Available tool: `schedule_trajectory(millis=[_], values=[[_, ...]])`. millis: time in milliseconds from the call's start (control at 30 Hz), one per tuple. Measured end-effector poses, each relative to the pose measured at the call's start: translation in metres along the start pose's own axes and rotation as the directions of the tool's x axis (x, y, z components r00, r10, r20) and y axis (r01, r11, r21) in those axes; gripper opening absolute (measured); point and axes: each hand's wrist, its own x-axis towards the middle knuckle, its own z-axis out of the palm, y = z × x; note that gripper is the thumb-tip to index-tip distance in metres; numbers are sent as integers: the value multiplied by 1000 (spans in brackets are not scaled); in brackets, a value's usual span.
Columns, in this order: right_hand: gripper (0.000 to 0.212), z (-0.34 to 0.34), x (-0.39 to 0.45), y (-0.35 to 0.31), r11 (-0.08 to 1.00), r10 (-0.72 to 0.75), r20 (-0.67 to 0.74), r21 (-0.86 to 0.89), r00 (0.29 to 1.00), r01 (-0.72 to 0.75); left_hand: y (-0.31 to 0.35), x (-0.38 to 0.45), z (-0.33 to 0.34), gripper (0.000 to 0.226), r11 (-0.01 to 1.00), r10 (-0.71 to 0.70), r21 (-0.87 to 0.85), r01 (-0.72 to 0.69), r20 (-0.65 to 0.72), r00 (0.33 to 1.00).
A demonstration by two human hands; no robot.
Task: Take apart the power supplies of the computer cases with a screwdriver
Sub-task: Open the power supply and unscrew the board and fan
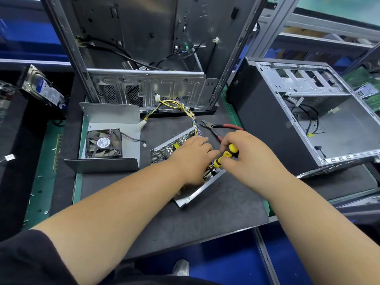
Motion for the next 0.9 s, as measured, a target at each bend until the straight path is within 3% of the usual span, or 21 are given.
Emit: schedule_trajectory(millis=[100, 267, 900], values=[[15, -3, 0, -1, 1000, 6, -21, 8, 1000, -6, -3, -2, -1, 78, 1000, 15, -12, -15, 14, 1000], [17, 2, 2, -2, 998, -8, 24, -54, 1000, 9, 0, -1, 1, 64, 1000, 7, -26, -8, -18, 1000], [13, 5, 4, 1, 997, -39, 33, -66, 999, 41, 3, -1, 2, 48, 999, -39, -13, 38, -58, 998]])
